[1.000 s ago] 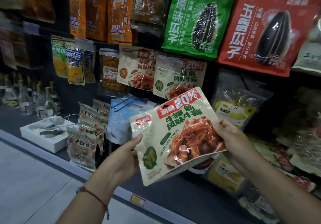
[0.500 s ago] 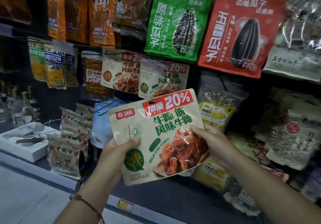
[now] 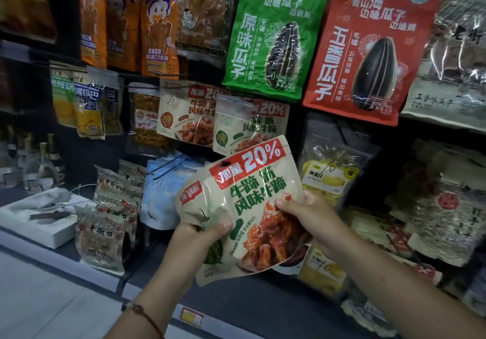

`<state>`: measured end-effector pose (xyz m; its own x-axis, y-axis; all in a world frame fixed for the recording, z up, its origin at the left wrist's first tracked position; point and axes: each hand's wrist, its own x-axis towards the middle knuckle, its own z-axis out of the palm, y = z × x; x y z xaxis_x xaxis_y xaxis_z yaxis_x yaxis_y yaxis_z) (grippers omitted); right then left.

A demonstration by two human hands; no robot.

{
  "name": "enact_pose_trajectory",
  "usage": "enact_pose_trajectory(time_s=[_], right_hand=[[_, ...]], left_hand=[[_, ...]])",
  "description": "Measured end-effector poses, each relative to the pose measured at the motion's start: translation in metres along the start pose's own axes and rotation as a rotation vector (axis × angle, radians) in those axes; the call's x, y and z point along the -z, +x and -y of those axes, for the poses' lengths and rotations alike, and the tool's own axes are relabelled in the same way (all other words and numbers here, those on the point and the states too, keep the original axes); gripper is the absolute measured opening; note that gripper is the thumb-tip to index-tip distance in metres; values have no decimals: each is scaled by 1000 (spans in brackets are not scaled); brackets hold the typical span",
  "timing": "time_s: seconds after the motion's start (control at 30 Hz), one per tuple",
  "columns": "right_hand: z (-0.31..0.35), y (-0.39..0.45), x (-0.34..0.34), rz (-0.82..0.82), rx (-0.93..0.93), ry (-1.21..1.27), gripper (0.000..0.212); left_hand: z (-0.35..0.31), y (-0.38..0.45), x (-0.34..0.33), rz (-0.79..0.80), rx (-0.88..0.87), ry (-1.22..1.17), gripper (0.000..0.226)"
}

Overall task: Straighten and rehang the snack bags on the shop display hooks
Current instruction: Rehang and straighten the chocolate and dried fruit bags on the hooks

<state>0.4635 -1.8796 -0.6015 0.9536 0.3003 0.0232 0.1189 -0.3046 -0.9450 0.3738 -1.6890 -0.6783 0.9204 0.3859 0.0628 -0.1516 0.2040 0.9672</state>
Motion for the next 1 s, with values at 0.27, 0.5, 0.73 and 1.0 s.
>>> enact_pose_trajectory(time_s=[0.27,0.5,0.73,1.0], right_hand=[[33,21,-8,-180,302,-369,52],[115,92,-33,-226,942,-1220,74],[149,155,-37,-183,1035,-1708,81],[180,156,-21,-30,747,-1132,36]], left_hand=[[-11,17,22,-96,34,64,22],[-6,34,28,-92,22,132,19],[-14,69,38,-110,53,130,22],[-54,143,54,89,-23,210,34]])
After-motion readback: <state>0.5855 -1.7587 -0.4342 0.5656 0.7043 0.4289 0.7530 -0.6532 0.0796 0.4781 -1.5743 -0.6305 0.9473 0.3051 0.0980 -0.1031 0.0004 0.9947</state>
